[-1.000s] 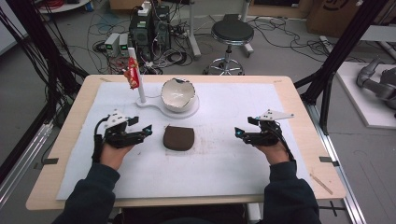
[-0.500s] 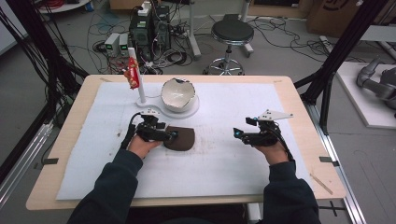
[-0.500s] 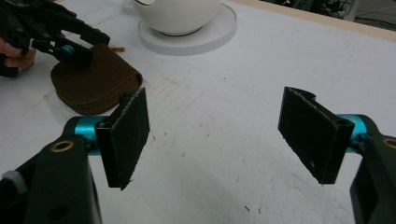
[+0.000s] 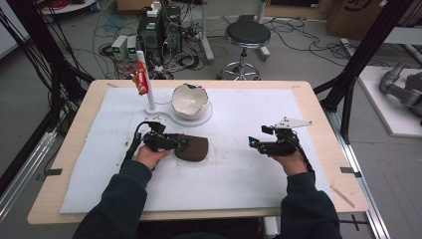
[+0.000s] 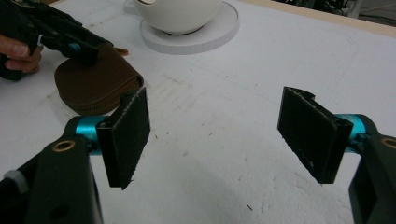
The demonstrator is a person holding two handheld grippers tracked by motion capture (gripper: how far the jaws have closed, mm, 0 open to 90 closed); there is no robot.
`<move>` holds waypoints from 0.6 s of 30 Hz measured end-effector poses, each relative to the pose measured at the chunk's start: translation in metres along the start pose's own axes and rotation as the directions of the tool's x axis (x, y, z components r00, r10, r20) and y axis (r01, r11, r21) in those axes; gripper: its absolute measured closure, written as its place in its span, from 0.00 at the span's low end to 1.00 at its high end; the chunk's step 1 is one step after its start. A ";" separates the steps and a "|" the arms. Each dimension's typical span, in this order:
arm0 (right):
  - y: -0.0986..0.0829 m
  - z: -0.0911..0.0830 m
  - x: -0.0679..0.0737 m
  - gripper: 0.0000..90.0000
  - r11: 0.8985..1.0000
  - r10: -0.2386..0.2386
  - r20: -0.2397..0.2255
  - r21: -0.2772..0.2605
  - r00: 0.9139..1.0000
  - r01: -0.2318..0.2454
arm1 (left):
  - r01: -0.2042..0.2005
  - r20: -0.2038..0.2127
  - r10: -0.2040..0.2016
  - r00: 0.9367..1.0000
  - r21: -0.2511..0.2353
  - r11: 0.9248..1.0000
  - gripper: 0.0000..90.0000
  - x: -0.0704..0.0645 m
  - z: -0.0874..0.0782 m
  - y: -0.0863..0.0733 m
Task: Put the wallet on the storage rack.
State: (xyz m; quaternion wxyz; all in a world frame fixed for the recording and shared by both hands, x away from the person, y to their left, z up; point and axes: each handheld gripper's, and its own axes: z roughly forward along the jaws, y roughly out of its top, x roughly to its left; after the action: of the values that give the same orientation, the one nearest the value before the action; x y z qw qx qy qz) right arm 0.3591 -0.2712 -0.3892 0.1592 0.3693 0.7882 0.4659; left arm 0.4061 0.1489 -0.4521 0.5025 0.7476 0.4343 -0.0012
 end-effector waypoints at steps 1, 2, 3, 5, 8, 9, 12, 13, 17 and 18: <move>0.000 0.000 0.000 0.28 1.000 0.000 -0.001 0.000 1.000 0.000 | 0.008 0.016 -0.008 1.000 -0.024 1.000 0.56 0.000 -0.002 -0.001; 0.000 0.000 0.000 0.28 1.000 0.004 -0.001 -0.001 1.000 -0.004 | 0.008 0.022 -0.007 1.000 -0.043 0.999 0.63 -0.001 -0.004 -0.002; 0.000 0.000 0.000 0.28 1.000 0.004 -0.001 -0.001 1.000 -0.004 | 0.000 0.028 0.001 1.000 -0.050 0.999 0.63 -0.002 -0.006 -0.002; -0.001 0.001 -0.001 0.28 1.000 0.009 -0.005 0.002 1.000 -0.009 | -0.024 0.032 0.026 0.999 -0.072 0.997 0.69 -0.006 -0.010 -0.001; -0.001 0.002 0.000 0.28 1.000 0.008 -0.011 0.006 1.000 -0.008 | -0.069 0.047 0.075 0.996 -0.120 0.990 0.77 -0.015 -0.018 0.003; -0.001 0.002 0.000 0.28 1.000 0.008 -0.020 0.003 1.000 -0.008 | -0.086 0.045 0.092 0.995 -0.131 0.988 0.78 -0.019 -0.021 0.003; -0.001 0.004 0.001 0.28 1.000 0.007 -0.047 -0.001 0.999 -0.007 | -0.149 0.059 0.160 0.985 -0.158 0.976 0.79 -0.030 -0.026 0.003; -0.001 0.006 0.002 0.28 1.000 0.002 -0.071 -0.009 0.998 -0.003 | -0.168 0.063 0.180 0.982 -0.160 0.973 0.80 -0.034 -0.028 0.003; -0.001 0.022 0.010 0.28 1.000 -0.021 -0.191 -0.012 0.981 0.019 | -0.241 0.066 0.256 0.964 -0.175 0.955 0.80 -0.046 -0.032 0.000; -0.001 0.028 0.013 0.28 1.000 -0.023 -0.219 0.001 0.975 0.024 | -0.250 0.063 0.264 0.962 -0.179 0.952 0.80 -0.048 -0.033 0.000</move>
State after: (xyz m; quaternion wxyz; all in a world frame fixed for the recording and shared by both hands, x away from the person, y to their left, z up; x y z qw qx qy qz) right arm 0.3666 -0.2448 -0.4038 0.0761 0.3066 0.8062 0.5002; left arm 0.3615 0.1426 -0.4147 0.5784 0.7515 0.3097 0.0689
